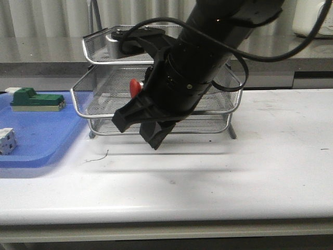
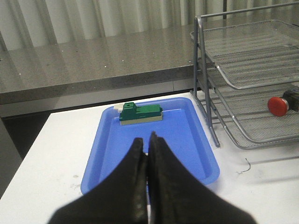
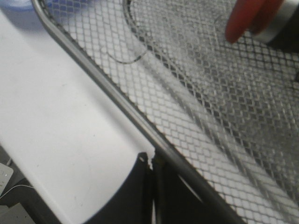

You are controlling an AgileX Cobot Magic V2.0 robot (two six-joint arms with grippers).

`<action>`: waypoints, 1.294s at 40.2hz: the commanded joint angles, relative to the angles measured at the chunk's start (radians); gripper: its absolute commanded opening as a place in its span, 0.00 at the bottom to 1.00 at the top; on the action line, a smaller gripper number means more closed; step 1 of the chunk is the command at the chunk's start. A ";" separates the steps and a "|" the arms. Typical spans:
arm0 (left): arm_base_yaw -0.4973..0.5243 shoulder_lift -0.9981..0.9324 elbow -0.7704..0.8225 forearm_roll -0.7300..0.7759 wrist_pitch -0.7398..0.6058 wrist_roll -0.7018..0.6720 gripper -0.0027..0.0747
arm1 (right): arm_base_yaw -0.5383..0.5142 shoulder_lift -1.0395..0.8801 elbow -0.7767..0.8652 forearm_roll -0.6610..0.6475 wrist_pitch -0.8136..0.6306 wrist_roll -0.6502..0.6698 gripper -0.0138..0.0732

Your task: Place button on rack with both arms

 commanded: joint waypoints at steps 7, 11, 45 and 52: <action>0.000 -0.019 -0.023 -0.020 -0.085 -0.009 0.01 | -0.042 0.013 -0.132 -0.027 -0.026 -0.010 0.09; 0.000 -0.019 -0.023 -0.020 -0.085 -0.009 0.01 | -0.056 0.033 -0.167 -0.027 -0.010 -0.010 0.09; 0.000 -0.019 -0.023 -0.020 -0.085 -0.009 0.01 | -0.117 -0.228 -0.217 0.089 0.444 0.002 0.09; 0.000 -0.019 -0.023 -0.020 -0.085 -0.009 0.01 | -0.248 -0.380 -0.147 0.078 0.460 0.008 0.09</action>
